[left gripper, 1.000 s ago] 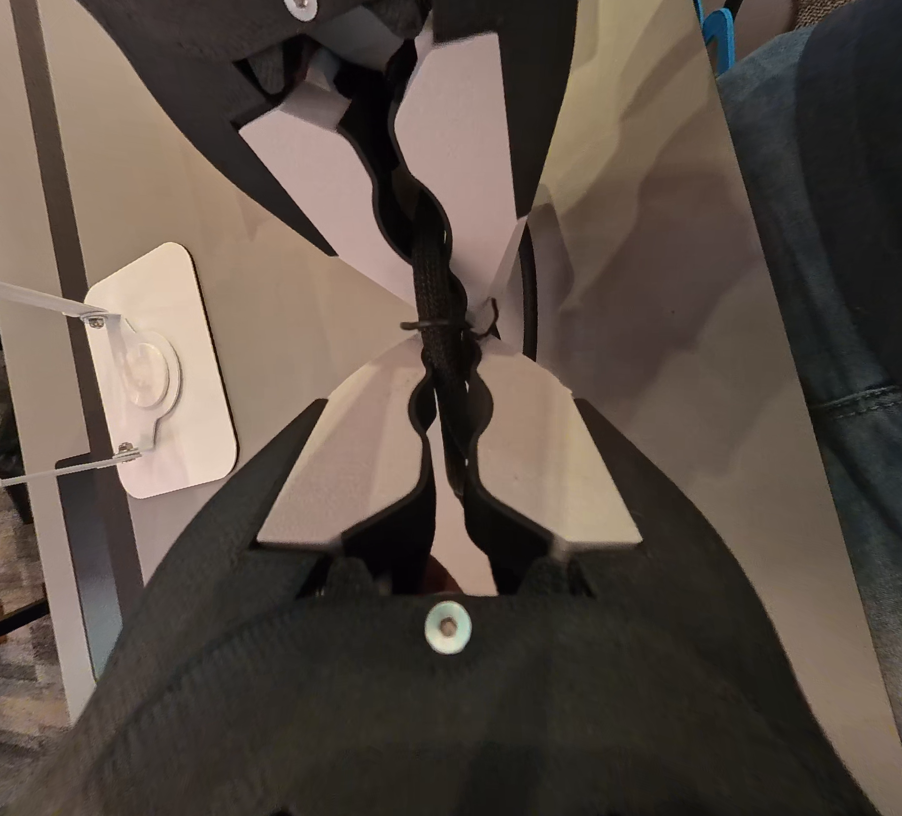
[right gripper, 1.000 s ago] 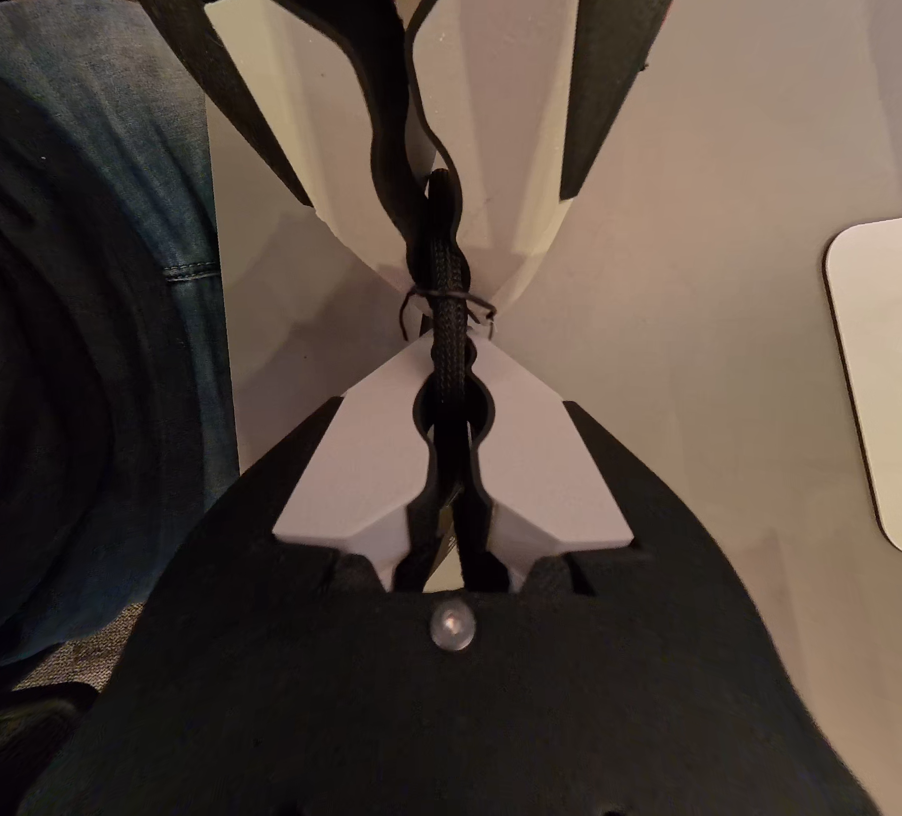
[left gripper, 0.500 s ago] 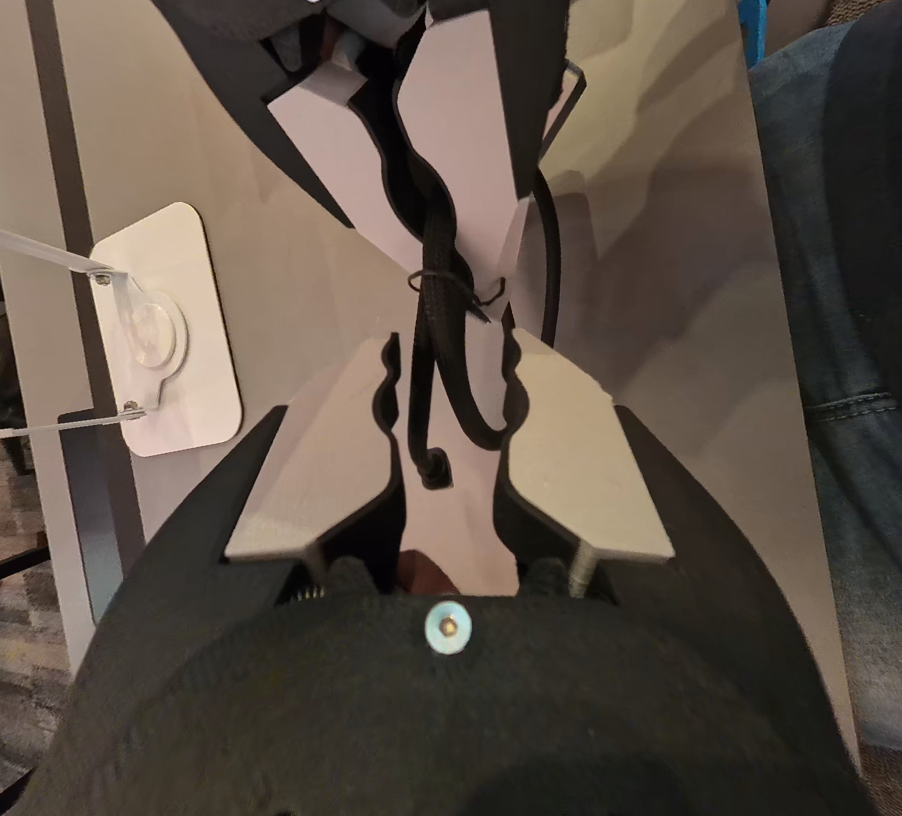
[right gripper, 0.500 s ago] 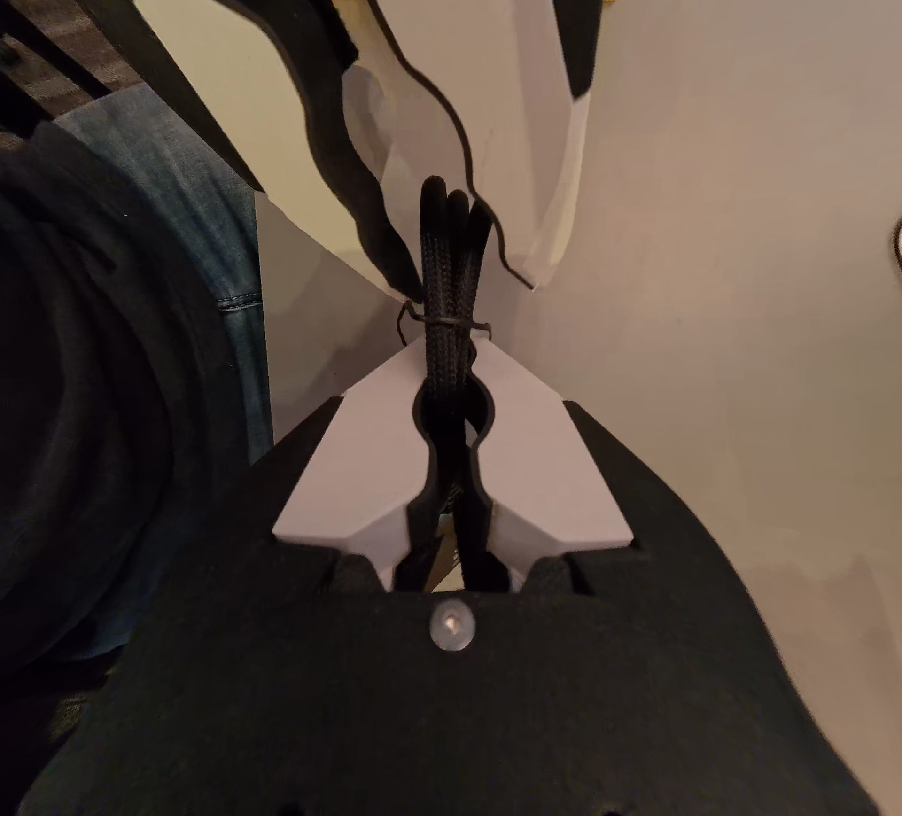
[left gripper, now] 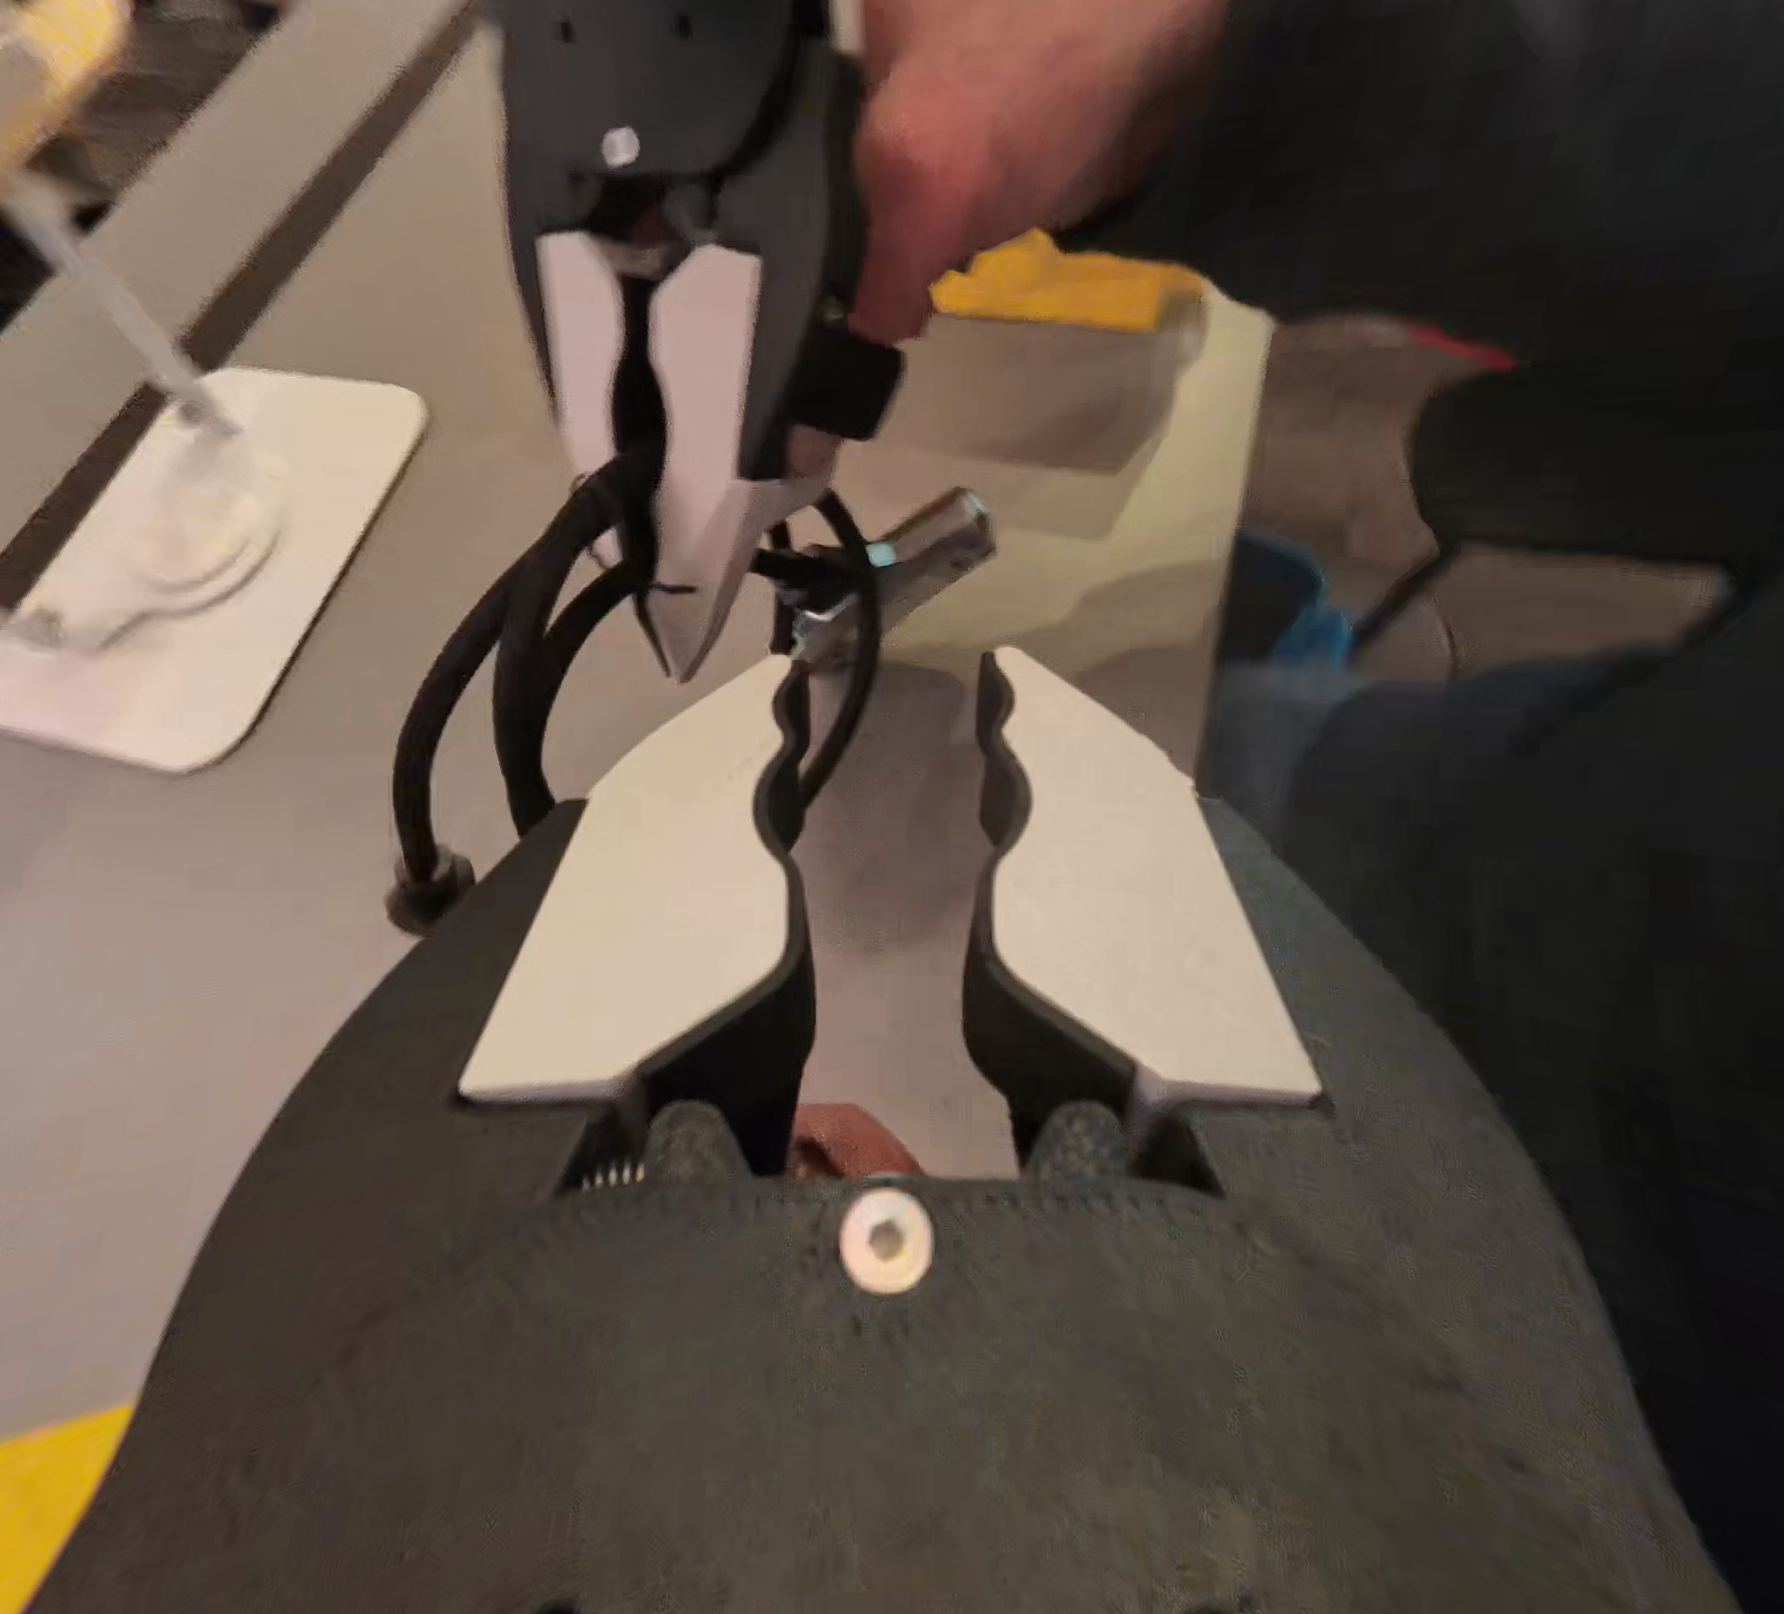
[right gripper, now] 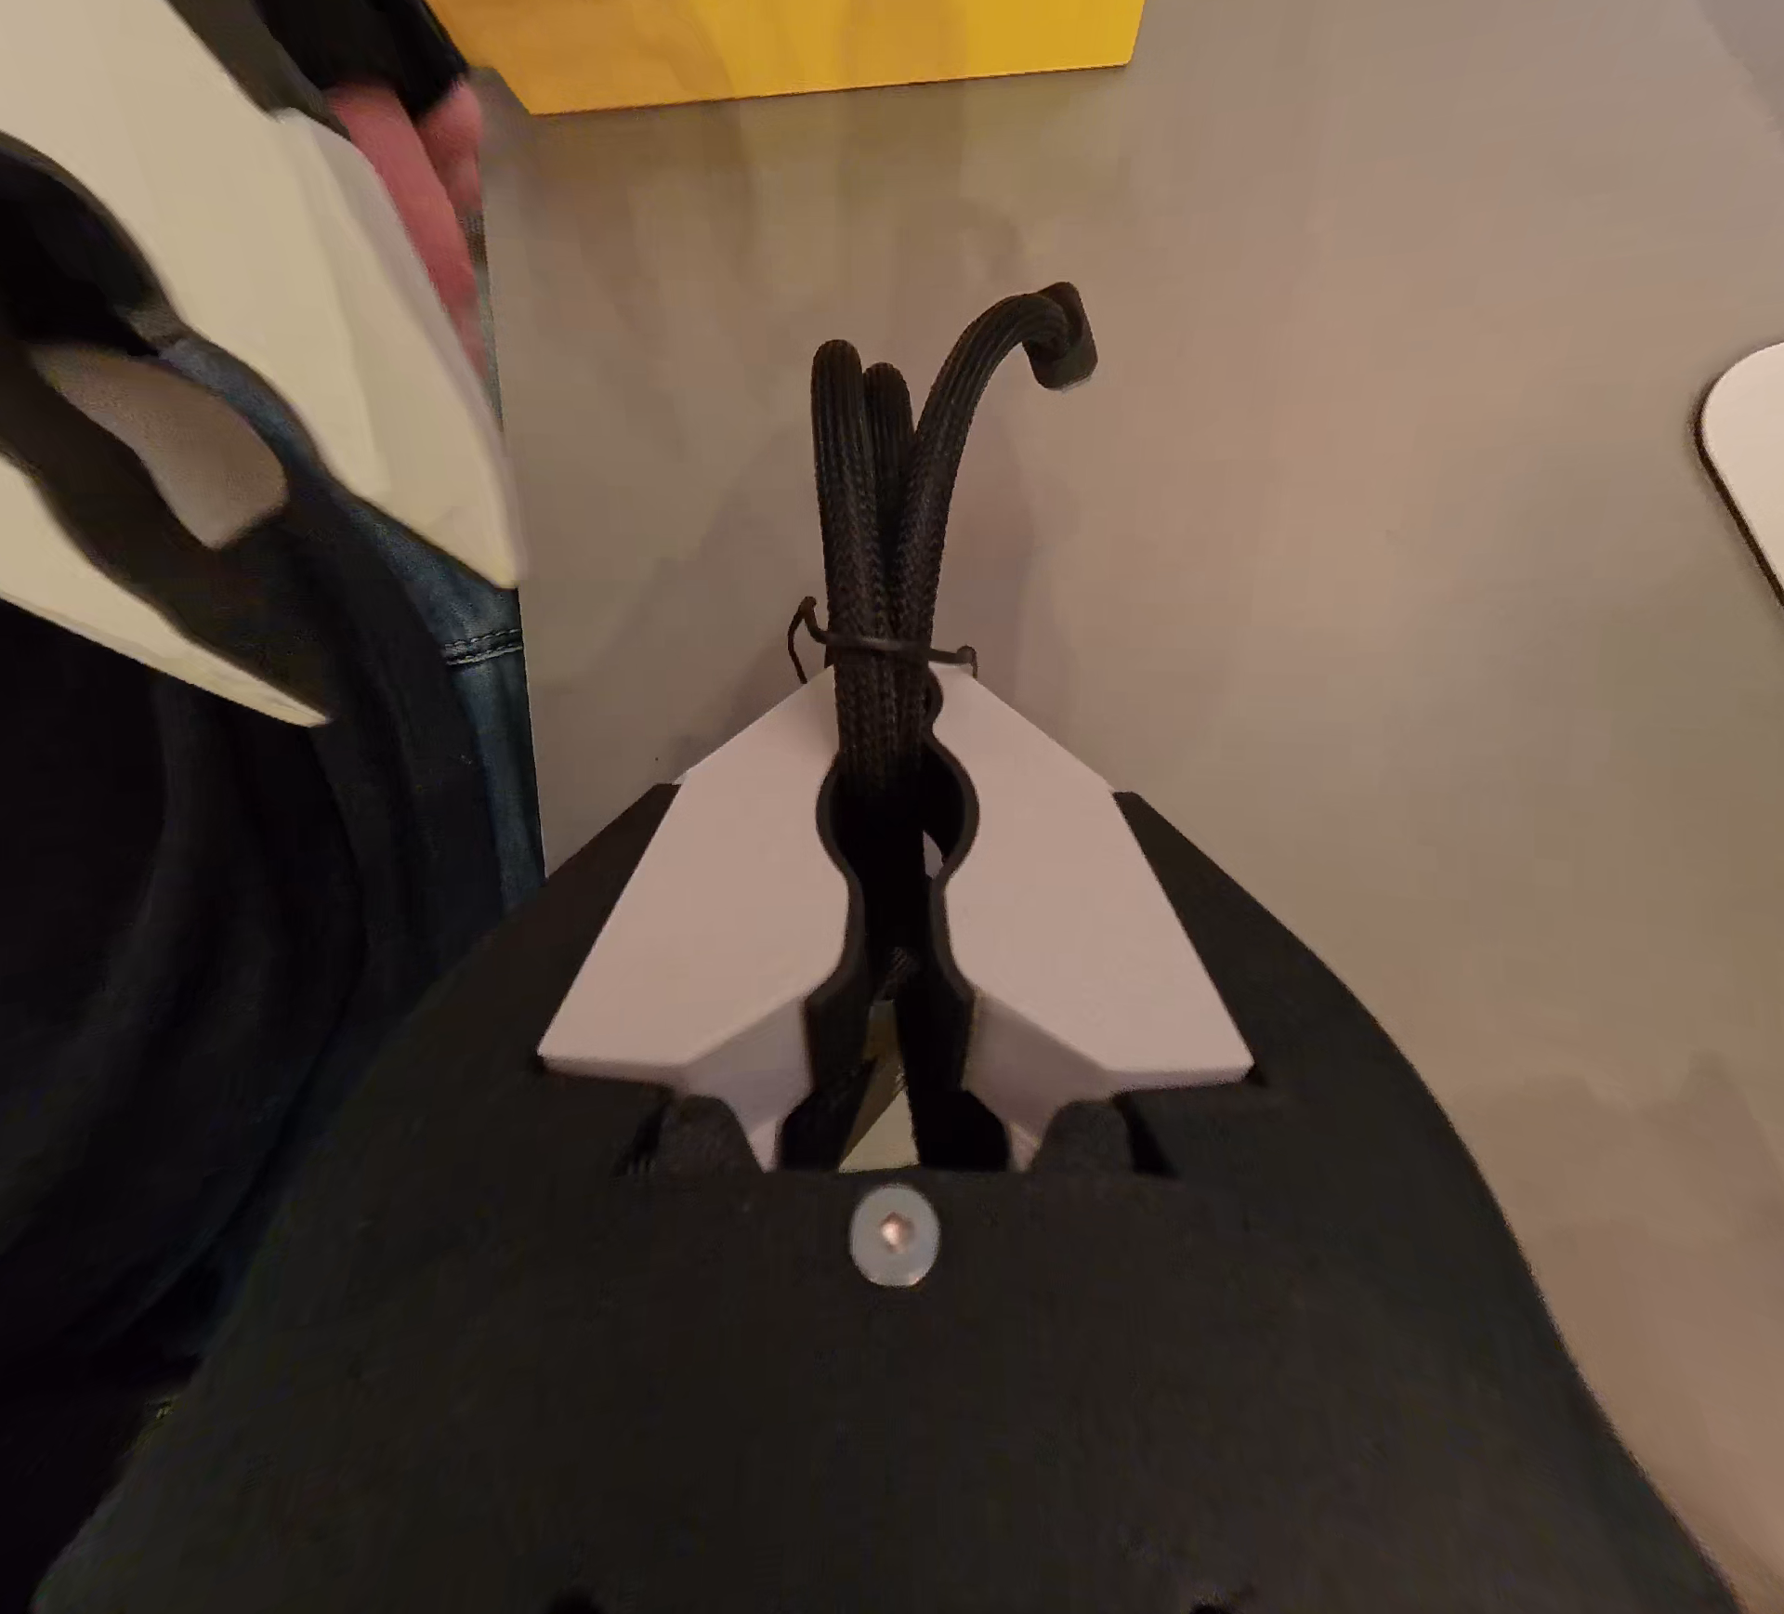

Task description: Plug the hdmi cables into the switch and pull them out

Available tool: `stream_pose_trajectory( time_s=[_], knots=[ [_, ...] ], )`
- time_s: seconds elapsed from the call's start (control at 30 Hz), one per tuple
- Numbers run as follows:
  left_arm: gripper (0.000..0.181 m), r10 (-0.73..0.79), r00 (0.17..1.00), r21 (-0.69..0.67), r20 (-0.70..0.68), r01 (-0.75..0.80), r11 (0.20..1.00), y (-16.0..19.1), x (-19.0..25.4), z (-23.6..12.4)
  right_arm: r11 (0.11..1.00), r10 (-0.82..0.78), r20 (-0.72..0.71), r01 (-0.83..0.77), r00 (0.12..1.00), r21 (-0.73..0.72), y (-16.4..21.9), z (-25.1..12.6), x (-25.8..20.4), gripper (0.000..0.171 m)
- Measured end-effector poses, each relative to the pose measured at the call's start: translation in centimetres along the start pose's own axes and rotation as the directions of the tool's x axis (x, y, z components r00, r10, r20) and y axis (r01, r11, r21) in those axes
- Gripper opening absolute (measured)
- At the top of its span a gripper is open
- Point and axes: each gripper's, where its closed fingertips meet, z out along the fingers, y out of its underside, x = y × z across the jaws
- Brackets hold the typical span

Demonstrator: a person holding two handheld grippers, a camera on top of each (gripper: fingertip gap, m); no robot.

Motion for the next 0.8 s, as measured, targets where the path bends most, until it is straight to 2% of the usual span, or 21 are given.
stream_pose_trajectory(
  time_s=[0.07, 0.13, 0.17, 0.23, 0.33, 0.57, 0.8],
  knots=[
    [0.039, -0.166, 0.984, 0.106, 0.063, 0.159, 0.982, 0.2, -0.9, 1.0, 1.0, -0.001, -0.001, 0.001, 1.0, 0.001, -0.1, 0.0, -0.1, 0.0],
    [0.04, -0.357, 0.933, 0.258, 0.055, 0.332, 0.907, -0.1, -2.2, 1.4, 1.0, -0.005, -0.004, 0.005, 1.0, -0.002, -0.2, 0.0, -0.2, 0.0],
    [0.045, -0.405, 0.914, 0.285, -0.039, 0.398, 0.872, -0.3, -1.4, 1.9, 1.0, -0.007, -0.008, 0.007, 1.0, -0.003, -0.2, 0.0, -0.3, 0.0],
    [0.063, -0.474, 0.88, 0.307, -0.018, 0.456, 0.835, 0.4, -1.9, 3.0, 1.0, -0.007, -0.014, 0.007, 1.0, -0.003, -0.3, -0.1, -0.4, 0.0],
    [0.068, -0.57, 0.813, 0.445, -0.115, 0.556, 0.702, -0.6, -2.7, 3.0, 1.0, -0.01, -0.016, 0.01, 1.0, 0.0, -0.5, -0.3, -0.5, 0.0],
    [0.071, -0.63, 0.752, 0.633, -0.194, 0.587, 0.506, -2.4, -4.8, 2.0, 1.0, -0.02, -0.046, 0.018, 0.999, -0.023, -0.6, 0.0, -0.4, 0.0],
    [0.048, -0.739, 0.644, 0.687, -0.196, 0.628, 0.365, -1.9, -7.2, 1.4, 0.999, -0.039, -0.128, 0.034, 0.991, -0.038, -1.0, 0.4, -0.1, 0.0]
  ],
)
